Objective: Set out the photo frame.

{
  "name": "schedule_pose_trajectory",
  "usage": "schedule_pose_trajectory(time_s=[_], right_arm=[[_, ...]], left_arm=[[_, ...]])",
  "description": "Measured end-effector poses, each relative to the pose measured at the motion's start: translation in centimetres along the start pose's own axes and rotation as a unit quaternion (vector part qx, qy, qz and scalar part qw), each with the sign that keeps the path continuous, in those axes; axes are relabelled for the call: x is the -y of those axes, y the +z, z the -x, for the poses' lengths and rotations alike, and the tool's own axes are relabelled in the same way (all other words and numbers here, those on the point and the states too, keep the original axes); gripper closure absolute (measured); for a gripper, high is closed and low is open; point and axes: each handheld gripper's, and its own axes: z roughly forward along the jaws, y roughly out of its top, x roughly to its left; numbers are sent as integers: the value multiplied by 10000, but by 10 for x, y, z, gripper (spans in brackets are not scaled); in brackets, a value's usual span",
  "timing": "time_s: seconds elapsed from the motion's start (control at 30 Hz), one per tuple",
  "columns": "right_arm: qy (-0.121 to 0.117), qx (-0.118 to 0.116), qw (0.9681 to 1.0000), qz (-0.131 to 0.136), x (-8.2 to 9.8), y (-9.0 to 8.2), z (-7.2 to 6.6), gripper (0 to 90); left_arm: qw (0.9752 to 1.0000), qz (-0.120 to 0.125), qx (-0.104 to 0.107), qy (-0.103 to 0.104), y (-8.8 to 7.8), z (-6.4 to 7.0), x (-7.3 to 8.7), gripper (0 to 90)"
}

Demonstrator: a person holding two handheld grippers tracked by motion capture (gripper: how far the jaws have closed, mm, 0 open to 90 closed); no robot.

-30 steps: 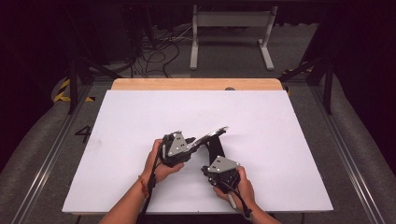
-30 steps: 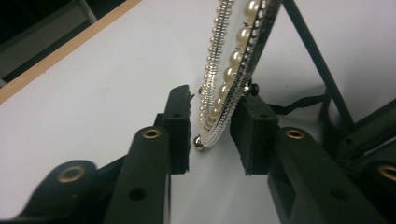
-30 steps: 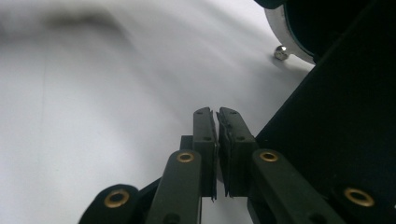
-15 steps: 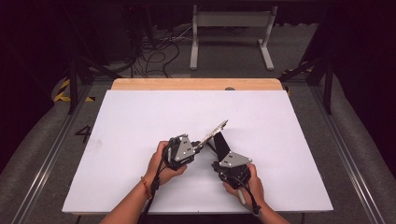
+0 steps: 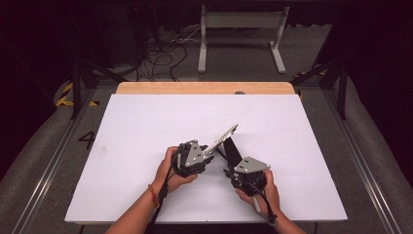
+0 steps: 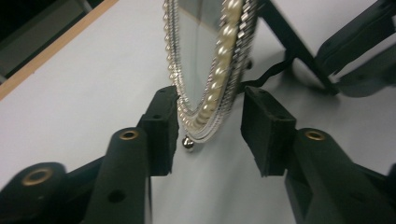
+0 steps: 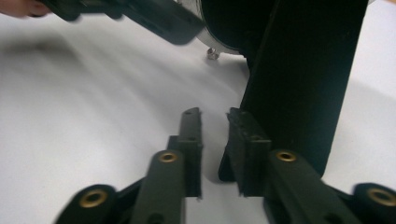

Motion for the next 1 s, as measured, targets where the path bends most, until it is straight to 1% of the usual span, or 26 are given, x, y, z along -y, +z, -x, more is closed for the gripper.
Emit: schedule_pose_trajectory(time_s=[0.03,0.07,0.1,0.13,0.2,0.27,0.33,0.37,0.4,0.47,0.57,0.6,0.67,0.73,0.83,0.87,0.93,0.97,1.0], right_arm=[[-26,139,9999,28,0,-1,-2,640],[-26,139,9999,28,0,-1,-2,640],[-16,162,9999,28,0,-2,-2,632],[-1,189,9998,34,0,-2,-2,619],[14,308,9995,34,1,-2,-1,584],[54,414,9991,-15,2,0,2,544],[103,458,9989,-28,3,3,3,515],[103,502,9986,-98,4,6,5,473],[103,502,9986,-98,4,6,5,473],[145,537,9984,-84,5,9,7,454],[132,585,9982,-60,4,10,8,426],[141,622,9979,-61,4,11,8,422],[172,701,9974,-83,5,11,11,417],[302,628,9975,-85,6,13,14,401],[255,600,9978,-106,6,13,15,407],[270,616,9977,-101,6,12,15,412],[265,588,9979,-111,6,11,16,413],[299,567,9979,-113,7,10,18,412],[300,570,9979,-112,7,10,19,412]], left_arm=[[10000,-10,-18,-18,2,-1,1,544],[10000,-25,-9,-75,4,-2,2,544],[10000,-32,10,-89,6,-3,3,558],[9999,-52,93,-91,7,-3,4,593],[9999,-85,114,-70,9,-3,4,625],[9997,-91,171,-121,10,-3,6,662],[9997,-97,160,-133,11,-4,6,694],[9999,-86,110,-96,10,-4,6,726],[9999,-86,110,-96,10,-4,6,749],[9999,-94,79,-42,10,-4,5,753],[9999,-154,5,66,10,-2,4,766],[9997,-174,-29,140,10,-1,4,770],[9995,-227,-83,178,9,0,3,776],[9995,-239,-98,200,8,1,3,780],[9992,-256,-125,288,6,2,2,794],[9990,-285,-86,329,5,4,1,797],[9988,-310,-102,362,4,7,0,795],[9987,-329,-117,380,4,8,0,795],[9986,-320,-85,408,4,9,-1,793]])
